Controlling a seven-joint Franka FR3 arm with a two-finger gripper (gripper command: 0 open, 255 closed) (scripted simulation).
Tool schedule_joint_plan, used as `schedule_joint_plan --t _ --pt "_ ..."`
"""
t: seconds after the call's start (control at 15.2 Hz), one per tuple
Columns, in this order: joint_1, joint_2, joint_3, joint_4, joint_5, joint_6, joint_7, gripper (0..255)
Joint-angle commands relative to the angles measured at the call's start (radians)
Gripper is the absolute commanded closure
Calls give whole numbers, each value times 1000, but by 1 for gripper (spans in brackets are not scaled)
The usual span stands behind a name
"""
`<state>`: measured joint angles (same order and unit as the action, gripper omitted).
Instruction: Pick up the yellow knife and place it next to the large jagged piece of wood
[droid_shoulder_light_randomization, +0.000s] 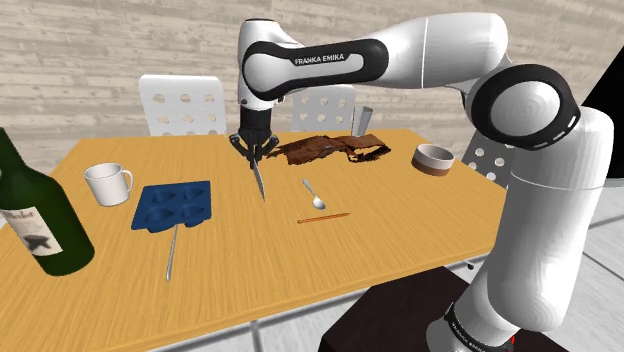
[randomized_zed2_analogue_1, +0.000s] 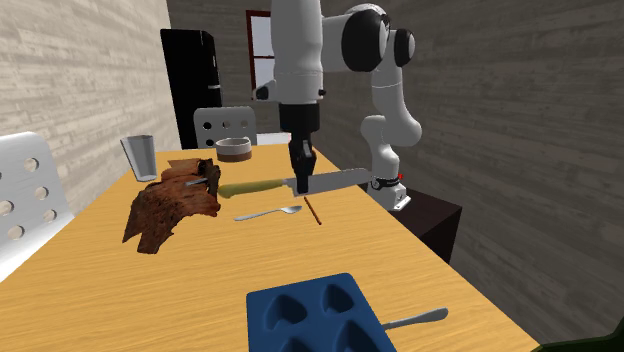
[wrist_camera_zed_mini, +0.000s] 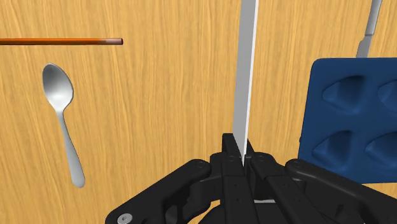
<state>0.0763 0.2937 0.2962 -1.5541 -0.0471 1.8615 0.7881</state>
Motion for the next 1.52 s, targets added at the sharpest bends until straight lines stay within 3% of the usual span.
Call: schedule_joint_plan --t 0.0,0.2,0.79,1.45 --pt "0 -2 0 27 1 -29 -1 255" --pt "2 -2 1 66 1 -69 -1 255" --pt "-130 -248 -64 -248 82 3 -204 255" --pt "-238 -429 -184 -456 112 21 -443 255"
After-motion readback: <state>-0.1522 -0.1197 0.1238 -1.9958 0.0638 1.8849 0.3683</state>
